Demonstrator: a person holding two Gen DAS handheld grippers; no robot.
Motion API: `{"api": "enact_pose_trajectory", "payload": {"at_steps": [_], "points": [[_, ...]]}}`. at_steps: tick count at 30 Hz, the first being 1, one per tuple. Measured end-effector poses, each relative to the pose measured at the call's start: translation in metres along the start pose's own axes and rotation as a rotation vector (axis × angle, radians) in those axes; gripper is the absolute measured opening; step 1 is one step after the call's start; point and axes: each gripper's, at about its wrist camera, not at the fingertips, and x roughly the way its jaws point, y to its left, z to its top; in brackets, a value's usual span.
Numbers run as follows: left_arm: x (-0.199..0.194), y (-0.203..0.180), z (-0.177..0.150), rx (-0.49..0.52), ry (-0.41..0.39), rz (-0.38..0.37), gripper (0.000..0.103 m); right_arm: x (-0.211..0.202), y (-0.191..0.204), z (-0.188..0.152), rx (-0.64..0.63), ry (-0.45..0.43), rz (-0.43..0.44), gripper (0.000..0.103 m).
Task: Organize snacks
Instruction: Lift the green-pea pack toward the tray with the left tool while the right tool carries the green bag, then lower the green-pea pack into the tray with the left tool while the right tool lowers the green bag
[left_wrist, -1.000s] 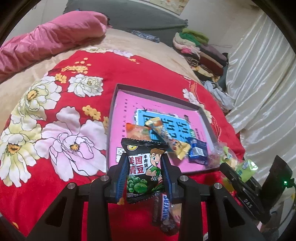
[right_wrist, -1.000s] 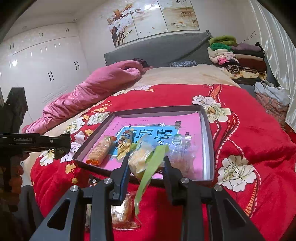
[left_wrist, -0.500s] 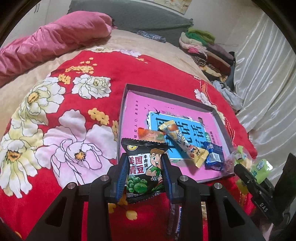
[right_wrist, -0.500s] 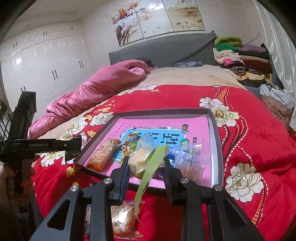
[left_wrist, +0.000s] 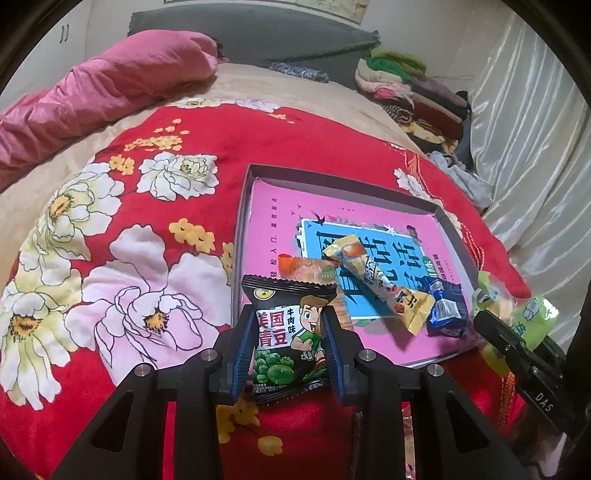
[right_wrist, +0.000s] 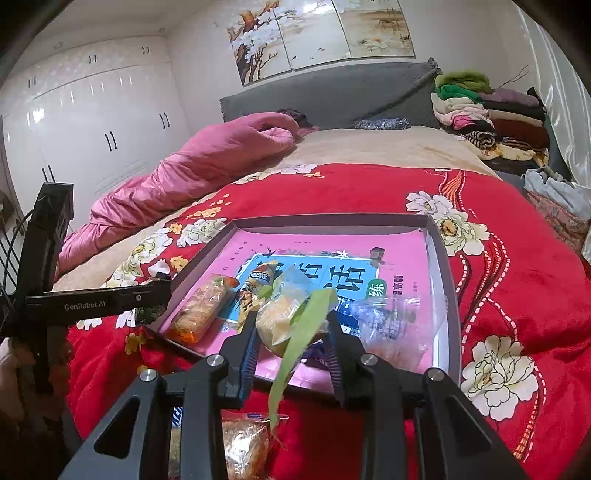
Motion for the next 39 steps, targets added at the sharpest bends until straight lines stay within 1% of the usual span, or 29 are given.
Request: {"api": "enact_pose_trajectory", "payload": {"at_steps": [13, 23, 27, 39], "points": [[0.008, -0.004, -0.001, 0.016, -0.003, 0.021, 0.036, 0.011, -0.001, 0.001, -0.012, 0.014, -0.010, 0.034], [0.016, -0.005, -0.001, 0.010, 0.008, 0.020, 0.036, 0.015, -0.002, 0.002, -0.015, 0.012, -0.009, 0.034], [0.019, -0.003, 0.000, 0.000, 0.012, 0.031, 0.036, 0.019, -0.005, 0.003, -0.003, 0.016, -0.019, 0.034], [0.027, -0.007, -0.002, -0.005, 0.027, 0.014, 0.036, 0.024, -0.005, 0.002, -0.008, 0.035, -0.012, 0.034]]}}
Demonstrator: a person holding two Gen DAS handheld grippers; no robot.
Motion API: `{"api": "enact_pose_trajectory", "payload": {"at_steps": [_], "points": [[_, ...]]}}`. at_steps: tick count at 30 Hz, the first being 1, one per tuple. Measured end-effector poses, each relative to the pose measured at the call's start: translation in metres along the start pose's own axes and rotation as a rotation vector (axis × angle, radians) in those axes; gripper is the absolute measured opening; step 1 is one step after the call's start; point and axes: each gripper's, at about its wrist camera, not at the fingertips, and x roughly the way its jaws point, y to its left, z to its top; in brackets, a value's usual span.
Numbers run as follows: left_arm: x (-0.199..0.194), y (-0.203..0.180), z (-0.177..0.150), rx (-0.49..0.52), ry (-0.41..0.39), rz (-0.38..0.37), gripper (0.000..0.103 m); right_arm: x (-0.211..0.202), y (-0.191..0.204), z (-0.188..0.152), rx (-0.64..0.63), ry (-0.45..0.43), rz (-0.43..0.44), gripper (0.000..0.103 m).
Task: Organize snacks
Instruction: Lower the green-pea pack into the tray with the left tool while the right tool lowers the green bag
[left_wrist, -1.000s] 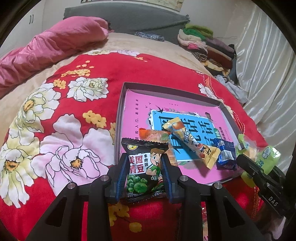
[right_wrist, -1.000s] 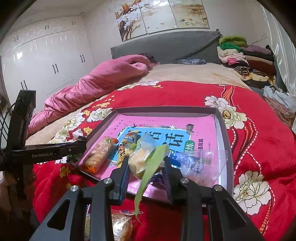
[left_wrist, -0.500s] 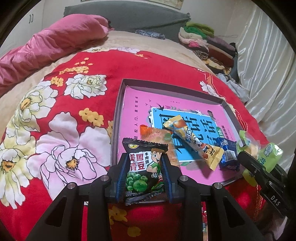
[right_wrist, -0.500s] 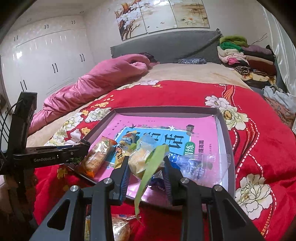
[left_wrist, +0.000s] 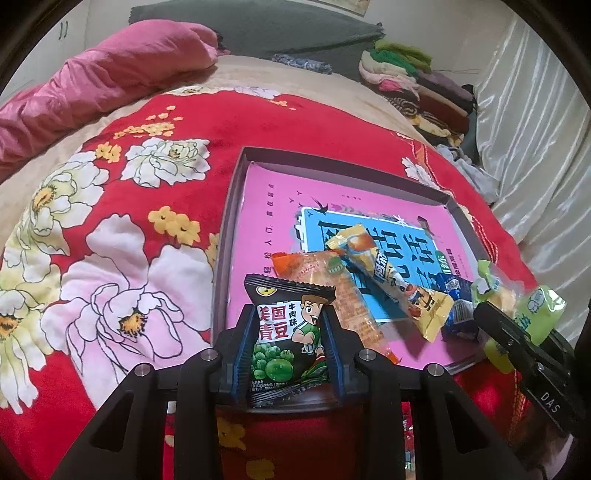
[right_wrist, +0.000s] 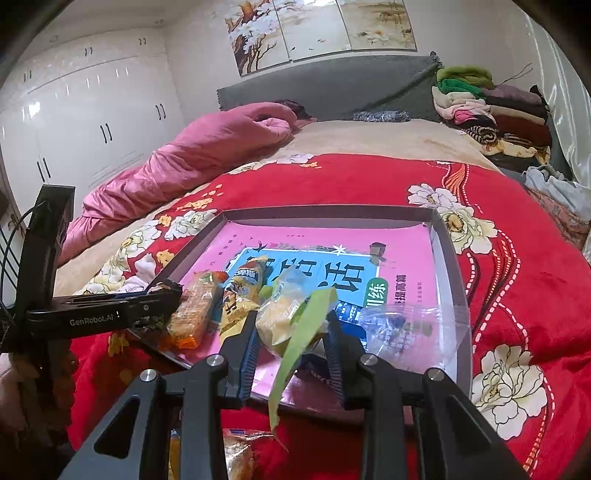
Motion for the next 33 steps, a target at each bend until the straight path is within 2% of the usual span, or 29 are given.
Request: {"api": "enact_pose_trajectory", "payload": {"at_steps": [22, 28, 33], "points": [[0.004, -0.007, -0.003, 0.010, 0.003, -0.021, 0.036, 0.015, 0.017, -0.005, -0.059, 0.061, 0.065, 0.034], [0.004, -0.007, -0.003, 0.010, 0.003, -0.022, 0.036, 0.018, 0.018, -0.005, -0.040, 0.070, 0.127, 0.034], [0.004, -0.006, -0.003, 0.010, 0.001, -0.018, 0.036, 0.018, 0.020, -0.006, -0.049, 0.072, 0.131, 0.034]]}}
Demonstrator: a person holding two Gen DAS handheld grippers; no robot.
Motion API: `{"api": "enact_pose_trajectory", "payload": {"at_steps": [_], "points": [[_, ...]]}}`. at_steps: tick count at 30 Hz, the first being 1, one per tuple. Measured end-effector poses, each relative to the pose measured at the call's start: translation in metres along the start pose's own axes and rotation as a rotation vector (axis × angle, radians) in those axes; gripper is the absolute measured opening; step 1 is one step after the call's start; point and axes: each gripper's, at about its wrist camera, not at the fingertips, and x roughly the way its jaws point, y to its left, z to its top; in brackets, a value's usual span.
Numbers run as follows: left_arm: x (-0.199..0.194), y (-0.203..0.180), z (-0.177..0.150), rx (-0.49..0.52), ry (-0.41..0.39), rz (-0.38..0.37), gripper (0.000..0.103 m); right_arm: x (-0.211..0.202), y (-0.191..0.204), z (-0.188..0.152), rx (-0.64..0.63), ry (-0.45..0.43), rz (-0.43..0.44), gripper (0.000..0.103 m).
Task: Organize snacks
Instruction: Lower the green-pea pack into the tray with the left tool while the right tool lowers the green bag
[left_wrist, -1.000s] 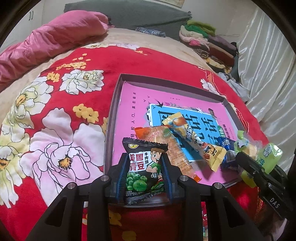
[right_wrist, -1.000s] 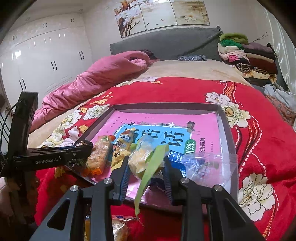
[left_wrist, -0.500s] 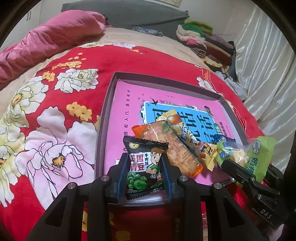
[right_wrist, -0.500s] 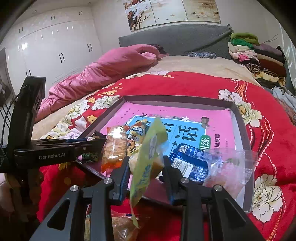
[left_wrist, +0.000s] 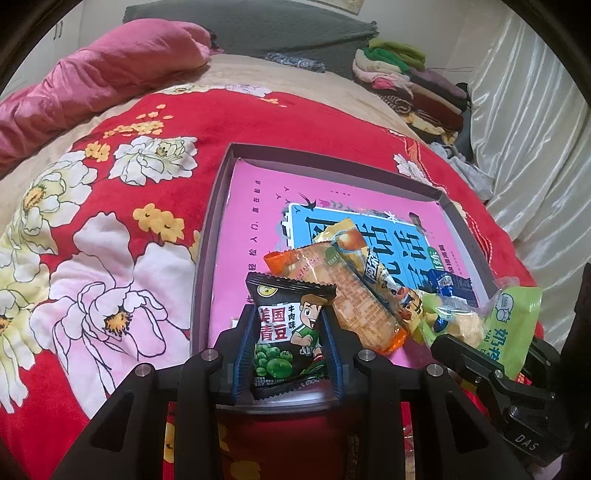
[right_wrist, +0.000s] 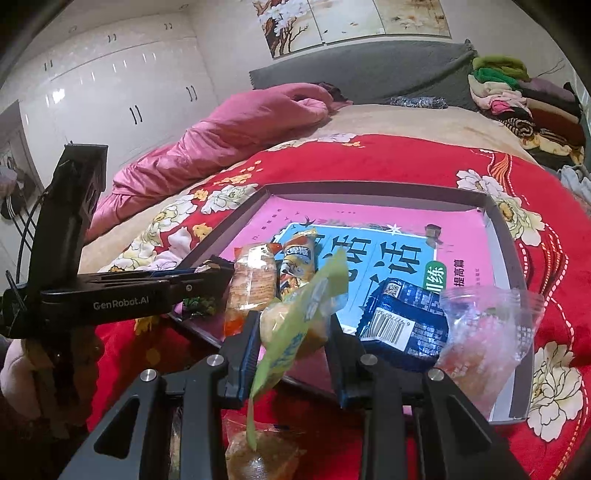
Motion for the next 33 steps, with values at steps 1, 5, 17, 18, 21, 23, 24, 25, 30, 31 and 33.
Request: {"api": "enact_pose_trajectory", "payload": {"at_steps": [1, 5, 17, 18, 21, 23, 24, 25, 30, 31, 33], "points": [[0.0000, 0.0000, 0.0001, -0.001, 0.000, 0.000, 0.036, -0.0003, -0.0005, -0.0001, 0.002, 0.000, -0.001, 0.034], [0.0005, 0.0002, 0.0008, -0.001, 0.000, 0.002, 0.036, 0.0001, -0.0024, -0.0001, 0.008, 0.001, -0.017, 0.034], [0.0012, 0.0005, 0.0016, -0.002, 0.000, 0.005, 0.036, 0.0002, -0.0092, -0.0010, 0.007, 0.002, -0.084, 0.034], [0.0011, 0.0004, 0.0015, -0.002, -0.001, 0.005, 0.036, -0.0002, -0.0095, -0.0012, 0.006, 0.002, -0.089, 0.034], [0.0013, 0.0005, 0.0023, -0.004, -0.003, 0.008, 0.036, -0.0005, -0.0100, -0.0007, 0.002, 0.000, -0.104, 0.034], [0.0016, 0.0007, 0.0027, -0.005, -0.004, 0.009, 0.036, -0.0011, -0.0101, -0.0003, -0.001, -0.003, -0.109, 0.034], [0.0017, 0.0005, 0.0027, -0.005, -0.005, 0.011, 0.036, -0.0016, -0.0100, -0.0004, -0.003, -0.005, -0.111, 0.034], [0.0015, 0.0010, 0.0028, -0.006, -0.006, 0.012, 0.036, -0.0018, -0.0099, -0.0004, -0.006, -0.005, -0.114, 0.034], [0.0005, 0.0024, 0.0034, -0.008, -0.011, 0.016, 0.035, -0.0036, -0.0098, 0.0004, -0.013, -0.012, -0.127, 0.034], [0.0002, 0.0027, 0.0034, -0.009, -0.012, 0.018, 0.036, -0.0039, -0.0097, 0.0004, -0.013, -0.011, -0.129, 0.034], [-0.0005, 0.0035, 0.0037, -0.011, -0.016, 0.020, 0.036, -0.0043, -0.0094, 0.0003, -0.017, -0.011, -0.134, 0.034]]}}
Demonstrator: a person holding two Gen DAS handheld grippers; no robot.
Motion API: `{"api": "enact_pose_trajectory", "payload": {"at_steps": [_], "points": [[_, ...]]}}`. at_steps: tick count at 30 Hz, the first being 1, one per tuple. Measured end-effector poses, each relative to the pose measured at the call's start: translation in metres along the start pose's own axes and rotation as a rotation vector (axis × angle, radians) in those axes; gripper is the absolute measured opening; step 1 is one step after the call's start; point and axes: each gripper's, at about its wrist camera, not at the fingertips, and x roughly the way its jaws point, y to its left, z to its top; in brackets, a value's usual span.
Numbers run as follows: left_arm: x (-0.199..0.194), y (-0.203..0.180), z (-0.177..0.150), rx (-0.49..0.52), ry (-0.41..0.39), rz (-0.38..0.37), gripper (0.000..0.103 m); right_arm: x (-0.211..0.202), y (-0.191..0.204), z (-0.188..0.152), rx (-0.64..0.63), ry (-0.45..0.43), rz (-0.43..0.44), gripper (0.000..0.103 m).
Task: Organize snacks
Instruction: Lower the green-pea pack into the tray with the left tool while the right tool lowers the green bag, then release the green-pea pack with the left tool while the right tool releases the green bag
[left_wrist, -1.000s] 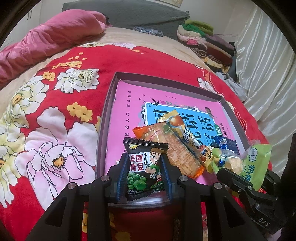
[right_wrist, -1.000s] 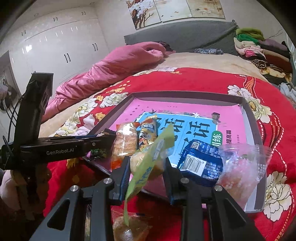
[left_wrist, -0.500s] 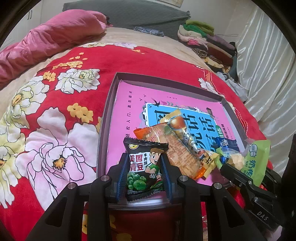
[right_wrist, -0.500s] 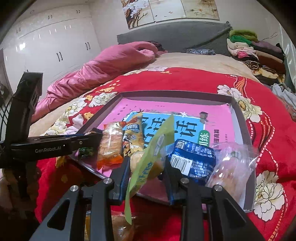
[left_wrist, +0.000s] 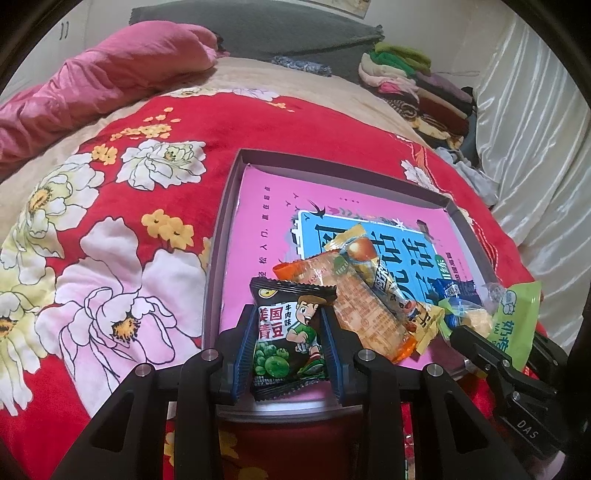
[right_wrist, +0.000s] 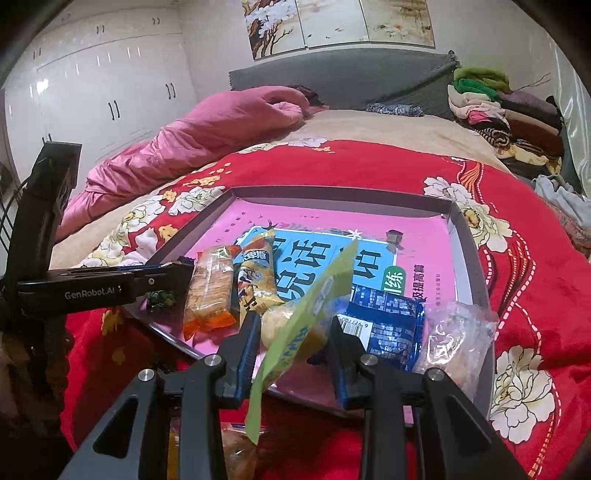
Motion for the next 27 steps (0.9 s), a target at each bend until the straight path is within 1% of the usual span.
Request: {"api": "enact_pose_trajectory", "payload": {"at_steps": [9, 11, 15, 22, 27], "points": [[-0.001, 0.001, 0.000, 0.002, -0.001, 0.005, 0.036, -0.002, 0.007, 0.001, -0.063, -0.011, -0.065, 0.035], [-0.001, 0.001, 0.000, -0.002, 0.000, 0.003, 0.036, -0.003, 0.008, 0.001, -0.078, -0.014, -0.090, 0.038], [-0.001, 0.000, -0.001, -0.005, 0.001, 0.000, 0.036, -0.004, 0.003, 0.002, -0.063, -0.021, -0.096, 0.044], [-0.002, 0.001, -0.002, -0.008, 0.004, -0.003, 0.036, -0.010, -0.005, 0.003, -0.028, -0.040, -0.090, 0.048], [-0.002, 0.000, -0.002, -0.010, 0.008, -0.009, 0.036, -0.011, -0.005, 0.003, -0.031, -0.043, -0.092, 0.049]]}}
